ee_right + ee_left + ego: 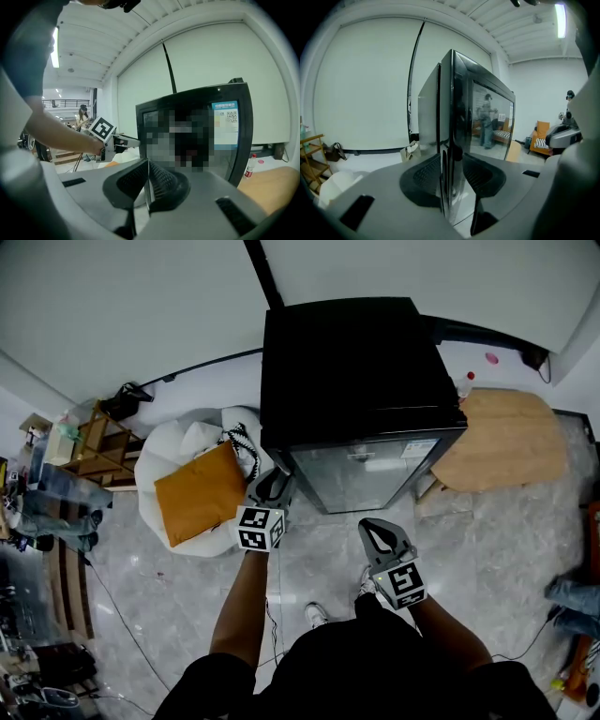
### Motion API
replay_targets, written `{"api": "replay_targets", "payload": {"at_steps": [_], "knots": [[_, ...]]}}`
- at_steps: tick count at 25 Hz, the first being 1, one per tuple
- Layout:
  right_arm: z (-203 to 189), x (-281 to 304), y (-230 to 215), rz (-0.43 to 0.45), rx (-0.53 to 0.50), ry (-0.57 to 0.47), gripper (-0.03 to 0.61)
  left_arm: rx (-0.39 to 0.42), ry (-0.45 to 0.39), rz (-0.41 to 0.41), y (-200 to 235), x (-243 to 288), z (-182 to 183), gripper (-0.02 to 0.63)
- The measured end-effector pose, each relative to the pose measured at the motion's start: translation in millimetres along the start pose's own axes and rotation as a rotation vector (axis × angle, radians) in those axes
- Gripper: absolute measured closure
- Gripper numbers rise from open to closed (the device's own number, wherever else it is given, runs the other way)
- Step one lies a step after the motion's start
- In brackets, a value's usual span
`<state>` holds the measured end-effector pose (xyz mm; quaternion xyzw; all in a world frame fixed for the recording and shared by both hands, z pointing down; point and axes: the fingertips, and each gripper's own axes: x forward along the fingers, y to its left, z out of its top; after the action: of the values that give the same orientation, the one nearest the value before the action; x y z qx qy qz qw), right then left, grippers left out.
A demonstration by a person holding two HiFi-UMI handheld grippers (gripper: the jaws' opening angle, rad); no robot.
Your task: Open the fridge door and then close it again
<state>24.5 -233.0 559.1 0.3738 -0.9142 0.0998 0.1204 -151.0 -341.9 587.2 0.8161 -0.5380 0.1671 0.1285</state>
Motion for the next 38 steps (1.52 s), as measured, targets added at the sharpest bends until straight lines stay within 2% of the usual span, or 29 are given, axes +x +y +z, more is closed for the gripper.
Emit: {"api": "replay_targets", "payload": {"at_steps": [14,18,33,38], "knots": [[-2,-10,-7,-0.012,-0.001,0.003,0.56,-0.009,-0.012,-0.13,-9,5,-1,0.456],[-2,-13,-7,-0.019,0.002,0.006,0.56,-0.017,-0.011,-0.127,-11,9,0,0.442],[-1,-13,14,-0.01,0.042,-0.01,0.56,-0.006,-0.025,-0.075,-12,5,2,0.468],[-3,-15,21,0.013,0.018,0.001,0.56,0.005,-0.037,-0.093,-16,1,0,0.472]]}}
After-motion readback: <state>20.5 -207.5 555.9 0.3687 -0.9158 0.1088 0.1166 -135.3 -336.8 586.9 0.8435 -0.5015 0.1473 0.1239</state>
